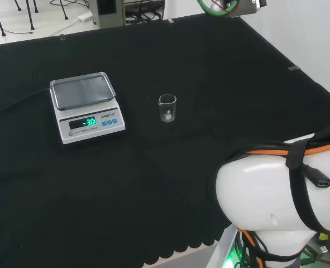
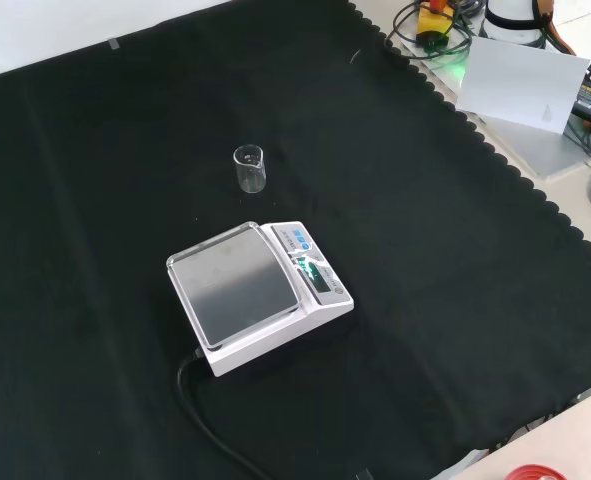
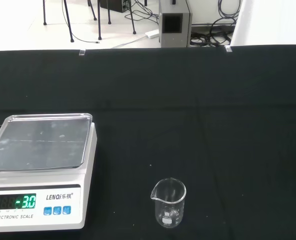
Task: Pick up the beaker.
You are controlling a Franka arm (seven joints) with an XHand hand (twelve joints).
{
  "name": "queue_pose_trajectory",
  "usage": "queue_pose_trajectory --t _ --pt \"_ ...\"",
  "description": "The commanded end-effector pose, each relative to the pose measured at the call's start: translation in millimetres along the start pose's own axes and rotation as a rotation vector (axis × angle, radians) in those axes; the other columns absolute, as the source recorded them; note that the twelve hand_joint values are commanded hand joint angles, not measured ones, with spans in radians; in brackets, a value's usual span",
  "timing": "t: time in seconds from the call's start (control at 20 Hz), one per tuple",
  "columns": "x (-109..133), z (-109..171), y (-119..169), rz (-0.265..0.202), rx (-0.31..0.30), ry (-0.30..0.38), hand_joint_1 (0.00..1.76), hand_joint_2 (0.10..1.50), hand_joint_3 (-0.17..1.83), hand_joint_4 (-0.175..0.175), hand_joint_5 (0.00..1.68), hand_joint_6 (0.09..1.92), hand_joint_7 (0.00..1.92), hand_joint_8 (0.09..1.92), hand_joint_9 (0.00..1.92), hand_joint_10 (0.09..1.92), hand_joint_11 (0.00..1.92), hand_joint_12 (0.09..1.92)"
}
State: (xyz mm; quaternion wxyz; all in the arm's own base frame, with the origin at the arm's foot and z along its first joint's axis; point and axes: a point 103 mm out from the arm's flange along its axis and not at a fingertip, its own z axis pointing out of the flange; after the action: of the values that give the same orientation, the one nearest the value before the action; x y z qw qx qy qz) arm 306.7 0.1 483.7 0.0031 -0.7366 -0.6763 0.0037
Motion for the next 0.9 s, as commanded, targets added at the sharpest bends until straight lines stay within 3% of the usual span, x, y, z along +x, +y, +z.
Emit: queue_pose_trajectory --t 0.05,0.35,0.9 --pt "-20 -36 -7 0.033 0.030 -0.025 0.72 0.73 0.44 -0.033 0.41 0.41 0.34 0.70 0.44 0.84 0.00 1.45" --pt "-21 -21 4 0.029 0.044 -0.029 0.73 0.72 0.43 -0.037 0.41 0.41 0.34 0.70 0.45 0.84 0.00 1.47" --pt "-31 22 30 0.018 0.091 0.024 0.73 0.73 0.43 -0.040 0.42 0.42 0.35 0.71 0.46 0.83 0.00 1.47"
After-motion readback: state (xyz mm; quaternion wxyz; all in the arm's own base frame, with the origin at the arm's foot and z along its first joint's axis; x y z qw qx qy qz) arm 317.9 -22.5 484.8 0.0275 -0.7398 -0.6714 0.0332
